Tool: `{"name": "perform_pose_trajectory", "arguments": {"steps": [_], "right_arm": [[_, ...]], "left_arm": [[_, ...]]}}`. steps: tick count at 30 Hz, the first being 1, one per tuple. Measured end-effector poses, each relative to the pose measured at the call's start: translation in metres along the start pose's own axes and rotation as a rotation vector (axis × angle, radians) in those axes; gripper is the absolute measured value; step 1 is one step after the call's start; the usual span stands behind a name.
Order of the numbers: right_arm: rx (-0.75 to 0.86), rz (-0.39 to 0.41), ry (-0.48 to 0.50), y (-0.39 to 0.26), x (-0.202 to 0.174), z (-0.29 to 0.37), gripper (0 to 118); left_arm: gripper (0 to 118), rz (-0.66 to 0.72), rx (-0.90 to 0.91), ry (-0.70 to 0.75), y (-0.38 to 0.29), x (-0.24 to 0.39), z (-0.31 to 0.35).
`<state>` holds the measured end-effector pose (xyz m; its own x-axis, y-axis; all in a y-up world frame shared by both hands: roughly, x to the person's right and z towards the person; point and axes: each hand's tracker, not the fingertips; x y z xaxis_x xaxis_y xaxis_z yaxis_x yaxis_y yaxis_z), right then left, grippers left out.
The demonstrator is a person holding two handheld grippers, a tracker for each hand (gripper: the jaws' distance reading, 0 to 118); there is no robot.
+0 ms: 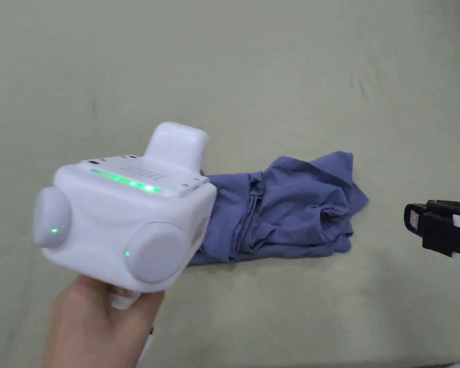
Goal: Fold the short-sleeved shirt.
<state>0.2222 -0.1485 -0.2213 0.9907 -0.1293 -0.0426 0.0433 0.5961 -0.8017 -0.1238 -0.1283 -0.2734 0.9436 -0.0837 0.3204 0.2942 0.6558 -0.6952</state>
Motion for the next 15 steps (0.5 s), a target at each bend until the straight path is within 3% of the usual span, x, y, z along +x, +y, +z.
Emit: {"name": "perform_pose_trajectory", "arguments": {"steps": [2, 3, 5, 6, 11, 12, 13, 14, 15], "right_arm": [[0.007, 0.004, 0.006, 0.0, -0.004, 0.003, 2], [0.005, 0.007, 0.009, -0.001, -0.005, 0.003, 2], [0.001, 0.019, 0.009, -0.003, -0.01, 0.002, 2], [-0.006, 0.026, 0.01, -0.003, -0.012, 0.0, 2], [-0.036, 0.046, 0.013, -0.008, -0.02, -0.003, 2], [-0.04, 0.045, 0.013, -0.009, -0.02, -0.003, 2], [-0.046, 0.044, 0.013, -0.01, -0.02, -0.003, 2], [-0.053, 0.041, 0.011, -0.011, -0.019, -0.003, 2], [-0.06, 0.04, 0.008, -0.011, -0.018, -0.004, 2]], "left_arm": [[1, 0.114, 0.052, 0.071, -0.011, -0.049, 0.017], [27, 0.148, 0.074, 0.081, -0.018, -0.068, 0.017], [108, 0.209, 0.031, 0.055, -0.031, -0.104, -0.006], [118, 0.239, -0.037, 0.039, -0.037, -0.115, -0.02], [118, 0.349, -0.169, -0.088, -0.054, -0.116, -0.1], [97, 0.34, -0.192, -0.12, -0.057, -0.113, -0.109], [46, 0.346, -0.193, -0.151, -0.061, -0.106, -0.116], [11, 0.314, -0.162, -0.15, -0.065, -0.103, -0.128], [11, 0.3, -0.182, -0.138, -0.07, -0.095, -0.137]]}}
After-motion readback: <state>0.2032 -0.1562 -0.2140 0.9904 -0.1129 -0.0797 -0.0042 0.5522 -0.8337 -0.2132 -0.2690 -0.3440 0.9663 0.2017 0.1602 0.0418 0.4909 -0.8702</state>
